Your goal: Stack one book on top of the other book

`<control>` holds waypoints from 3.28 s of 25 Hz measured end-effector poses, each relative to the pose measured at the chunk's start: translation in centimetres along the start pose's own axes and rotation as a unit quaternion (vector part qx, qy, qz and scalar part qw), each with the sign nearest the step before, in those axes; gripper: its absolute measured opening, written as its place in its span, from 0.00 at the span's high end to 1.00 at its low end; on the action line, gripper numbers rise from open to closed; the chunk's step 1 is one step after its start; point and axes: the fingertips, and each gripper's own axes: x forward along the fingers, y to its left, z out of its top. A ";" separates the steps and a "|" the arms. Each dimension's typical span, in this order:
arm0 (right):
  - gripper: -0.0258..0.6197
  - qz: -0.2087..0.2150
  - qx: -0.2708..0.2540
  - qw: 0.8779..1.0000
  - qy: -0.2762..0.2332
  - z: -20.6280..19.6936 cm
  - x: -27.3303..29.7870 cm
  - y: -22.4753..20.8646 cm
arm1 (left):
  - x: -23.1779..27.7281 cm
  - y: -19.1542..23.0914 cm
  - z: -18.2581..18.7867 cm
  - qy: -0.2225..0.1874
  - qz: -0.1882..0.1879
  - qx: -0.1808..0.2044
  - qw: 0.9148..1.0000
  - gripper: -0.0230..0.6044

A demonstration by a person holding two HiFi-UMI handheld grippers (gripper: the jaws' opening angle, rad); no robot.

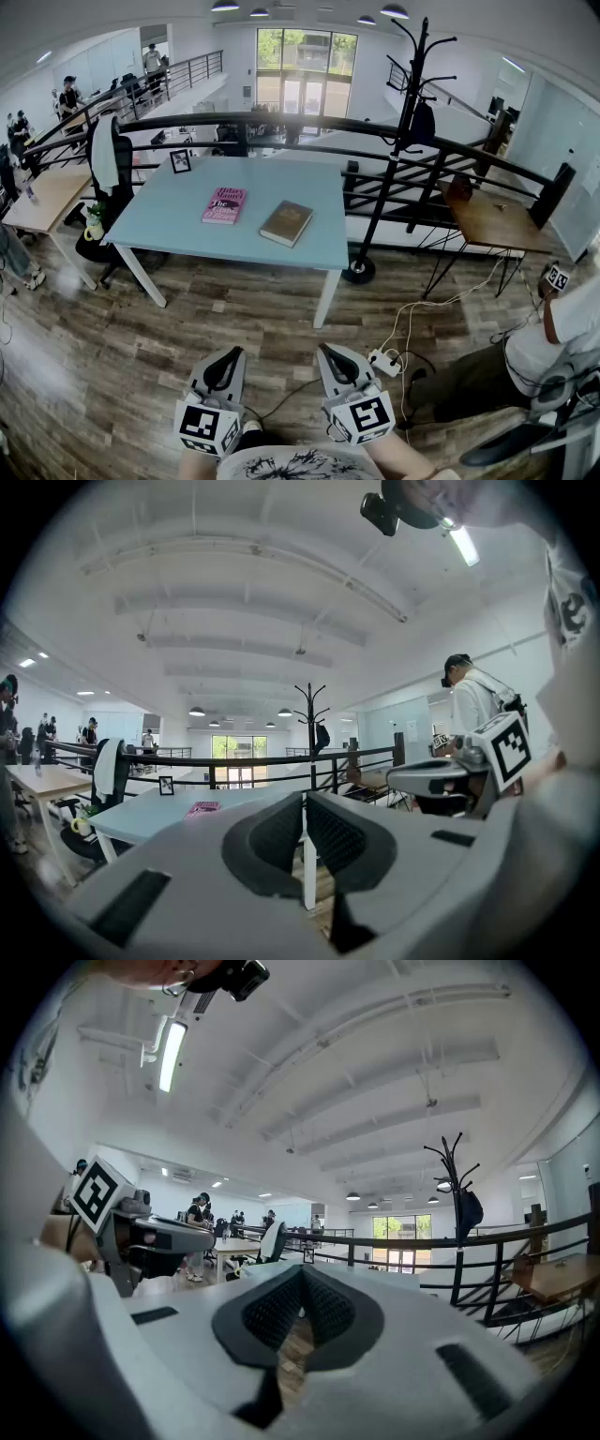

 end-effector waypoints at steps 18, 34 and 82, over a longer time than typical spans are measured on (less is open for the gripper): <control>0.97 -0.005 0.026 1.000 0.016 -3.1 2.0 -2.3 | 2.3 0.1 -1.5 0.006 0.000 -0.013 1.000 0.94; 0.97 -0.102 0.046 0.992 0.054 -4.6 24.2 -8.3 | 20.3 18.1 -0.7 0.000 -0.080 -0.012 0.997 0.94; 0.62 -0.157 0.320 0.886 0.296 -27.3 55.4 -33.9 | 64.8 31.4 -6.2 0.052 -0.233 -0.012 0.971 0.94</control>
